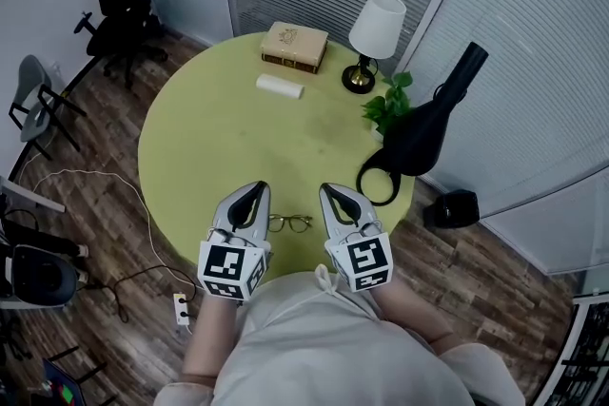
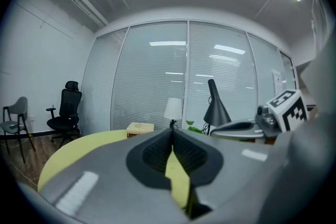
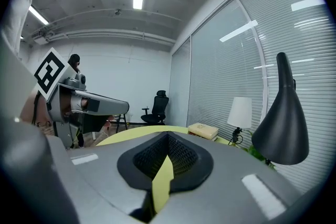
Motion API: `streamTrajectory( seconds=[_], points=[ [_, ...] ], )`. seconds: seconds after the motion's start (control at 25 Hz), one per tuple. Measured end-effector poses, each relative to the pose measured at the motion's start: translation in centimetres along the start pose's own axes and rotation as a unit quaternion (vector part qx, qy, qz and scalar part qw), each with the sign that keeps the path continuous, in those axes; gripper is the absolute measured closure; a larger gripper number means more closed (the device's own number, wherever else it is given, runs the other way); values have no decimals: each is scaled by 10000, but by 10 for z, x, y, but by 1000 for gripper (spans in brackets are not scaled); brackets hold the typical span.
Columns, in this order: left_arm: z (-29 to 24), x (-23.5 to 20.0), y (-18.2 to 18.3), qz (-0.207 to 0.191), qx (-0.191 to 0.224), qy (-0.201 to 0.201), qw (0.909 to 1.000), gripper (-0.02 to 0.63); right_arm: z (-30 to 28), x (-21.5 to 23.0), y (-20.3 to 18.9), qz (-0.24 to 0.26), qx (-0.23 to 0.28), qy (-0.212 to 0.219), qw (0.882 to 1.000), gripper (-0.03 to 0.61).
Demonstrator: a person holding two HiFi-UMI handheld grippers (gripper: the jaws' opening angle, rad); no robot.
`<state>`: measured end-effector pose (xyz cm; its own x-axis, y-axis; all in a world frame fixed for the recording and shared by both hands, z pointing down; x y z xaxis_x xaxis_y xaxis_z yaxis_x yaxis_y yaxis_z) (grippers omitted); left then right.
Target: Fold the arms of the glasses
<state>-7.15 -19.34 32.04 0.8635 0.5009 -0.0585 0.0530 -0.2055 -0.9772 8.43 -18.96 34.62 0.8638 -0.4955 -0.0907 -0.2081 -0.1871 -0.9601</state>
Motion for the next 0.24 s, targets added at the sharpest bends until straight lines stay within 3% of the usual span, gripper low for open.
streamTrajectory(
  seconds=[0.24],
  points=[
    [6,-1,-8,42,-50,62,10000,607,2,-7,-5,-77,-26,75,9999,580]
  ],
)
Point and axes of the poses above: the fingertips, and each gripper's own axes: z backward along the fingers, x to its right, y out of its top, the point moved 5 cm from there along z, backward along the fingers, and after that the axes turned 2 degrees about -x, right-handed, at the moved point
